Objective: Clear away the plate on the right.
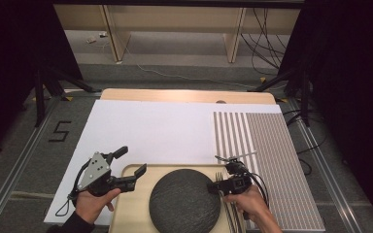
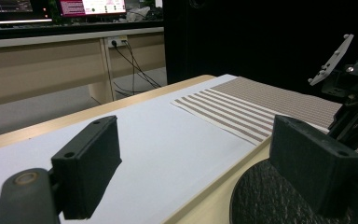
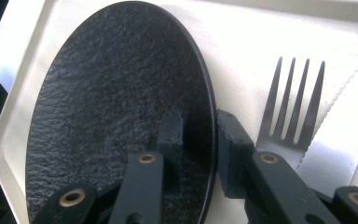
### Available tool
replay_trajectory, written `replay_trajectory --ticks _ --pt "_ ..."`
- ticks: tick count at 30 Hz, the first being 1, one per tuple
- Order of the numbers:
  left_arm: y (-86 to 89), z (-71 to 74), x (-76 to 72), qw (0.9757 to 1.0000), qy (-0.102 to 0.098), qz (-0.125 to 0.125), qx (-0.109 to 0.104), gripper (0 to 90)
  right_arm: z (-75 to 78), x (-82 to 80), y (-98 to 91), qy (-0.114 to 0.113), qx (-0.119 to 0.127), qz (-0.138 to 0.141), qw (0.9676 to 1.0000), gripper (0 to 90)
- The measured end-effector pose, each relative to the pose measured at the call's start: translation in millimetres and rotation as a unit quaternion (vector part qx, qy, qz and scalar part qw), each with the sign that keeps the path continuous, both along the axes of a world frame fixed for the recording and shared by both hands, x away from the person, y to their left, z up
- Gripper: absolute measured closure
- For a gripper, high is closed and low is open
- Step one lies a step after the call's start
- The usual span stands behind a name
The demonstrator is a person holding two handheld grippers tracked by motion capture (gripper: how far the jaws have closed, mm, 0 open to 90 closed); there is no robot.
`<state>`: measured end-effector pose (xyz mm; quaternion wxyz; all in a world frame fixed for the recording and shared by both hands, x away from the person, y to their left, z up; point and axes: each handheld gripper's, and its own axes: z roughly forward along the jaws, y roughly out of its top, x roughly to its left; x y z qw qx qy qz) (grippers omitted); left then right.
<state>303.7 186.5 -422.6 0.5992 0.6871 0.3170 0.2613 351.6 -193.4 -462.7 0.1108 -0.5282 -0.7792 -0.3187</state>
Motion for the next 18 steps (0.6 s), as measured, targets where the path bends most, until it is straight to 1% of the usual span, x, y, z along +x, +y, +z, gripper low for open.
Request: replay_trajectory --ticks 1,4,5,8,12,14,18 --pt "0.0 0.0 0.0 1.0000 0.000 0.000 0.000 16.1 -0.5 0.2 0.0 -0.005 0.000 0.003 1.0000 74.2" --pt "0.0 0.0 0.0 1.0000 0.000 0.000 0.000 16.0 -0.7 0.0 1.0 -0.007 -0.004 0.006 0.9999 73.7" --pt "0.0 0.0 0.0 1.0000 0.000 0.000 0.000 16.0 -0.3 -0.4 1.7 -0.002 -0.006 0.004 1.0000 73.4" --pt "-0.1 0.1 -0.1 1.0000 0.000 0.000 0.000 16.0 -0.4 -1.0 4.1 -0.002 -0.020 0.010 0.9997 72.1" --pt "-0.1 0.0 -0.1 1.0000 0.000 0.000 0.001 16.0 -0.5 -1.0 4.7 -0.002 -0.025 0.012 0.9996 71.6" --pt "-0.1 0.0 -0.1 1.0000 0.000 0.000 0.001 16.1 -0.9 -1.2 6.0 -0.002 -0.033 0.015 0.9993 70.8" --pt "0.0 0.0 -0.2 1.0000 0.000 -0.001 0.001 16.0 -0.6 -1.6 7.6 -0.010 -0.046 0.022 0.9987 69.7"
